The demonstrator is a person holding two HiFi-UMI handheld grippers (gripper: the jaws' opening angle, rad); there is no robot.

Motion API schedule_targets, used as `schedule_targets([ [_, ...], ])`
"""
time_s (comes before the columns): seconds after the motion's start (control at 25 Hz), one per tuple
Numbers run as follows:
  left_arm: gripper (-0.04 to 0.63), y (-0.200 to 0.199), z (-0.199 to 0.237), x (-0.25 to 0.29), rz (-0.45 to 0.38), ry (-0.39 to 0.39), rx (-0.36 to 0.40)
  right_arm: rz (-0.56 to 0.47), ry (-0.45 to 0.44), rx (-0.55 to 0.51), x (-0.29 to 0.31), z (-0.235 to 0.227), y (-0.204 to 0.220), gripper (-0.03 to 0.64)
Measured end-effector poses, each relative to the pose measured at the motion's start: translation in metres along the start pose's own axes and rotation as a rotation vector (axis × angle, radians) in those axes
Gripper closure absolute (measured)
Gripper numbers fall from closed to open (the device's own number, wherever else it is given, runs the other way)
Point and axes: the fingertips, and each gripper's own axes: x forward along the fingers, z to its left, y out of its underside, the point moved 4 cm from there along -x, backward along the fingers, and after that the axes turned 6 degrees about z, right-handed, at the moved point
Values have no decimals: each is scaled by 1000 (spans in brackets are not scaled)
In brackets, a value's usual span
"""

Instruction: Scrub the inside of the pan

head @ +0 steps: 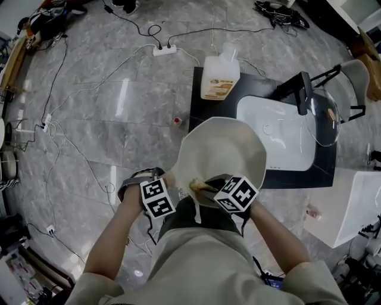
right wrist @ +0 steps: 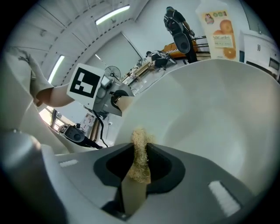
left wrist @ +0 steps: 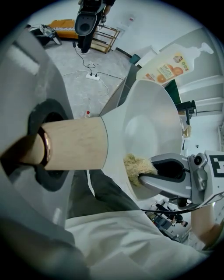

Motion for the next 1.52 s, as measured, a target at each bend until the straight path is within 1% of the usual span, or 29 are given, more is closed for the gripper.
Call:
schedule_targets([
  [0.12,485,-1,2,1,1,1,9,-14,-37,-23,3,-2,-8,523],
  [0.2,485,-2,3,1,0,4,19,-45,-61,-30,5,-3,-18,523],
  [0.28,485,-1,3,0,-2,8,33,-87,-63,-43,8,-5,-30,522],
  [0.32,485,0,3,0,-2,8,41,-106,-49,-60,9,-7,-37,522],
  [0.4,485,-1,4,-1,-2,6,57,-129,2,-116,10,-12,-50,522],
  [0.52,485,-2,6,-1,-4,1,72,-118,81,-219,10,-23,-63,518],
  [0.6,485,-1,6,-1,-2,0,82,-124,125,-262,9,-32,-70,518],
  [0.68,483,0,5,-1,5,3,94,-135,171,-292,5,-42,-78,518],
  [0.76,483,-1,4,-1,9,9,100,-150,227,-301,-1,-52,-88,518],
  [0.84,482,-1,3,-1,5,14,95,-181,325,-294,-10,-67,-97,518],
  [0.92,482,-1,3,0,5,5,90,-186,412,-316,-16,-81,-103,515],
  [1.0,483,-1,4,0,11,-10,83,-165,471,-346,-21,-90,-105,514],
  [1.08,483,-1,3,0,11,-14,73,-135,556,-362,-29,-102,-104,515],
  [1.2,483,-1,2,0,5,-10,52,-82,677,-355,-47,-125,-97,514],
  [1.28,485,-1,1,0,7,-13,34,-41,747,-370,-61,-138,-90,514],
  [1.44,489,0,1,1,11,-26,14,68,861,-413,-80,-148,-69,514],
  [1.52,492,0,1,1,8,-30,0,149,888,-420,-87,-149,-55,515],
])
